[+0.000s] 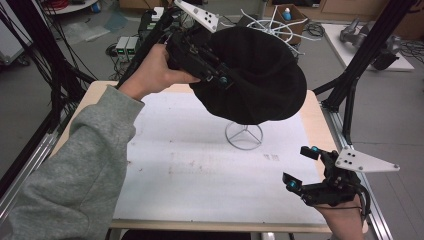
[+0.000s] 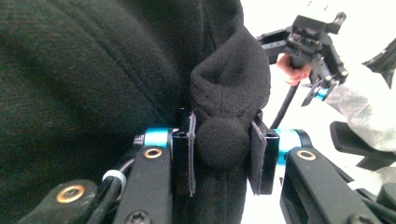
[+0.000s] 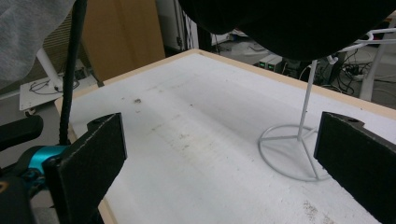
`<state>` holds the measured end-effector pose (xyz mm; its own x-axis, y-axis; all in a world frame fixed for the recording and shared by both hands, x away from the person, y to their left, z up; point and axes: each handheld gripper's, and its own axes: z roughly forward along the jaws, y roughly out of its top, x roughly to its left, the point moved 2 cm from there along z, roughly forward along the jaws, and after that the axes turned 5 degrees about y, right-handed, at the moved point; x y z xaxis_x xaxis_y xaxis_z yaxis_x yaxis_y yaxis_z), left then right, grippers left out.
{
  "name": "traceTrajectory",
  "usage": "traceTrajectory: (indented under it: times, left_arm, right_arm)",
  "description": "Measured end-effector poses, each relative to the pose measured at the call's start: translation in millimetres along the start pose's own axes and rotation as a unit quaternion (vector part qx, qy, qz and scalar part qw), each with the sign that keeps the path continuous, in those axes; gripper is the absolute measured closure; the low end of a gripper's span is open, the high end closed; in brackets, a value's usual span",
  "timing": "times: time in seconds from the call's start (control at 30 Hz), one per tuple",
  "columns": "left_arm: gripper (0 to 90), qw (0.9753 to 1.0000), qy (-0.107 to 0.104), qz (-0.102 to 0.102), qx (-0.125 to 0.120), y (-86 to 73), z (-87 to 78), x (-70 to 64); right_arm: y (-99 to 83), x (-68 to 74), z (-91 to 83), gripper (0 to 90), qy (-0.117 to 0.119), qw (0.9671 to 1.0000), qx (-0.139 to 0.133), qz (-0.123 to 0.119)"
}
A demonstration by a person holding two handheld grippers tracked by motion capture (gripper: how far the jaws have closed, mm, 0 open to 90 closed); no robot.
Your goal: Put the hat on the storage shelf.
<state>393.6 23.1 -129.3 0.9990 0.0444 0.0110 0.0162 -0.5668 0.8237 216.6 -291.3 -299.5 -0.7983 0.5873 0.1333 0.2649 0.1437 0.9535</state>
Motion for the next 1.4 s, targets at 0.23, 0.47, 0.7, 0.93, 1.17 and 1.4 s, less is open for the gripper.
traceTrajectory:
  times: [0.23,0.47,0.7,0.93,1.17,1.4]
  left_arm:
    - [66.8,1.0000,-0.001,-0.002,0.006,-5.1,0.4,-0.5]
    - [62.5,0.9999,-0.001,-0.001,0.015,-6.3,2.6,-2.0]
    - [42.8,0.9997,-0.017,-0.007,0.017,-8.8,3.3,2.4]
    - [24.4,0.9980,-0.057,-0.027,-0.006,-4.5,-3.9,1.8]
    - [14.4,0.9989,-0.039,-0.024,-0.003,-5.7,-13.3,-4.9]
    - [10.6,0.9994,-0.017,-0.026,-0.014,-13.8,-31.9,-12.2]
  right_arm:
    - [-0.1,-0.9,-0.7,1.4,-0.001,1.0000,-0.001,0.000]
    - [-0.4,0.3,1.9,1.4,0.001,1.0000,0.004,0.003]
    - [-1.5,-2.7,1.4,1.4,-0.001,1.0000,0.001,0.003]
    - [-2.5,-3.5,0.5,1.4,-0.001,1.0000,0.002,0.006]
    - [-1.4,-2.2,1.2,1.4,-0.001,1.0000,0.001,0.002]
    - [-1.9,-2.7,4.0,1.4,0.002,1.0000,0.004,0.003]
